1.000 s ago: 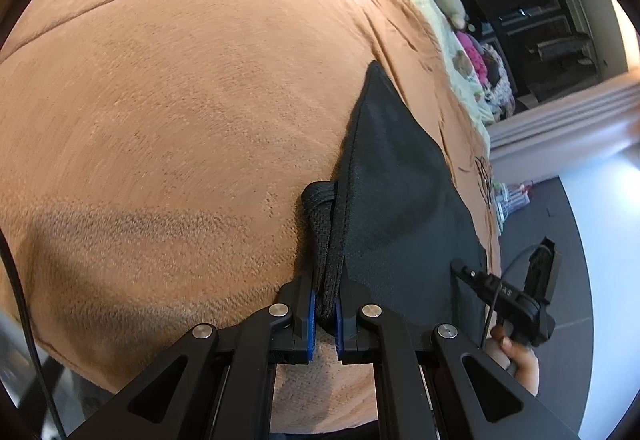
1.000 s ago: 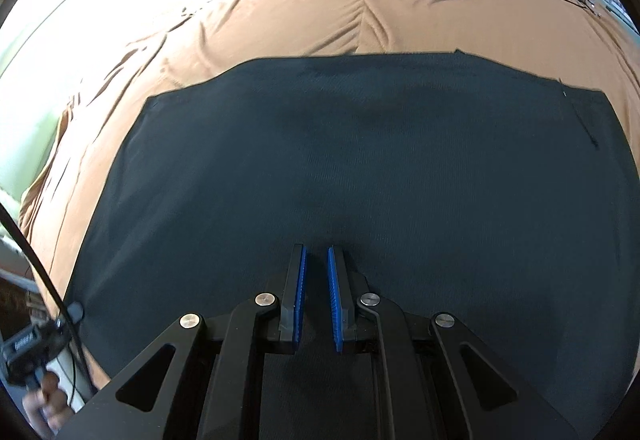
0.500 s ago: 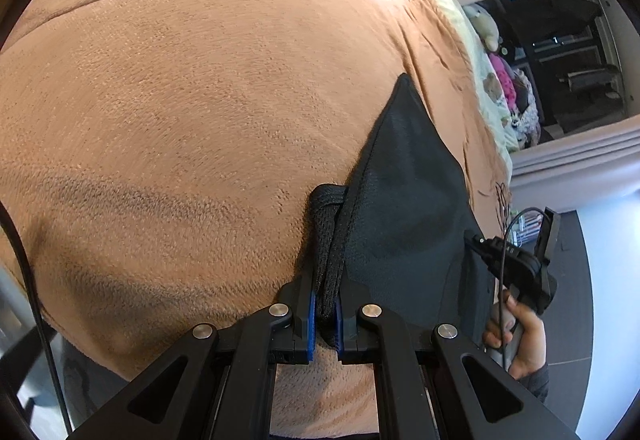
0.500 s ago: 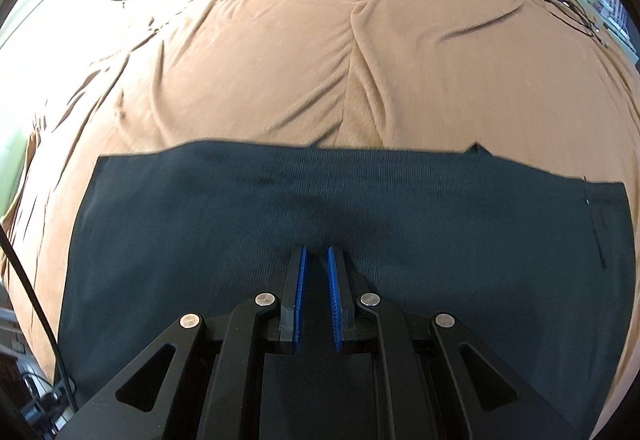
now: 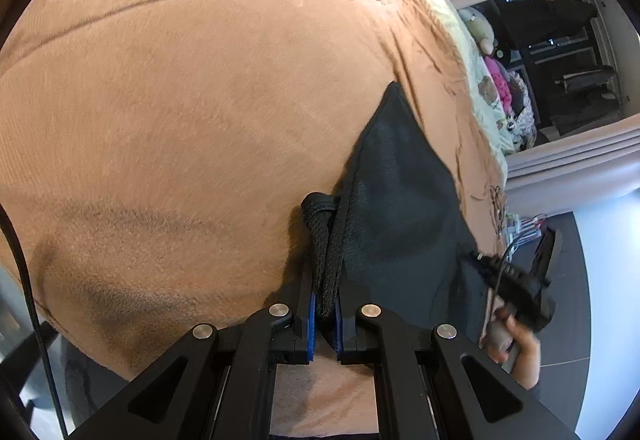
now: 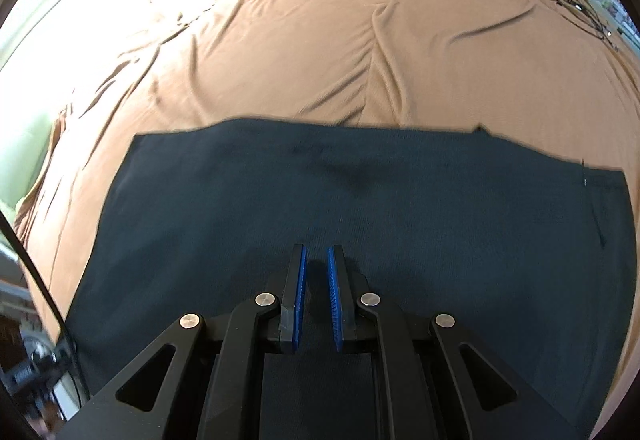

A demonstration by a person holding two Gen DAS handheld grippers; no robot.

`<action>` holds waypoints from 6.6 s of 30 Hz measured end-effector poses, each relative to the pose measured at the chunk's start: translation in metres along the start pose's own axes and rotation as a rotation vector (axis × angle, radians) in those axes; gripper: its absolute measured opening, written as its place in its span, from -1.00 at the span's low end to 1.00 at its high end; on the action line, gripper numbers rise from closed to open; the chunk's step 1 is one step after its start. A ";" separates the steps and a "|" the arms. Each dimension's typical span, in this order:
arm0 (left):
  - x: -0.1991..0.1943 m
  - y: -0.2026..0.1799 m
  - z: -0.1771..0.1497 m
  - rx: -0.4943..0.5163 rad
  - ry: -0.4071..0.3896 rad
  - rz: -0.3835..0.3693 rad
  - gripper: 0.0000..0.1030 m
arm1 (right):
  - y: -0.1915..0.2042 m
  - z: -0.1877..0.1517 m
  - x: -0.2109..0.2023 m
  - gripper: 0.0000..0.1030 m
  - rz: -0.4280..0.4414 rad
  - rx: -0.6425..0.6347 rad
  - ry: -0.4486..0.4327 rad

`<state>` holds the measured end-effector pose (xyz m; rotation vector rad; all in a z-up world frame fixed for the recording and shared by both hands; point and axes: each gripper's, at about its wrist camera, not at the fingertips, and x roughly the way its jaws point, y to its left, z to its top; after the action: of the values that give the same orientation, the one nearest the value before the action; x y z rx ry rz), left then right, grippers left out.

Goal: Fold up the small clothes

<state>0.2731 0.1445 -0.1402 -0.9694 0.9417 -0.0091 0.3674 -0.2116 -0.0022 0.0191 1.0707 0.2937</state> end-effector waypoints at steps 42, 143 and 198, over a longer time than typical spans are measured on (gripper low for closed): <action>-0.003 -0.254 -0.027 0.493 0.063 -0.229 -0.88 | -0.026 -0.163 -0.048 -0.85 0.280 0.087 -0.069; 0.139 -0.186 -0.136 0.647 0.391 0.150 -0.29 | -0.181 -0.156 -0.176 -0.95 -0.004 -0.026 -0.010; 0.156 -0.153 -0.113 0.593 0.400 0.000 -0.53 | -0.140 -0.025 -0.058 0.55 -0.319 0.021 0.024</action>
<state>0.3515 -0.0878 -0.1623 -0.4177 1.2113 -0.4719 0.3517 -0.3632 0.0141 -0.1354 1.0821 -0.0053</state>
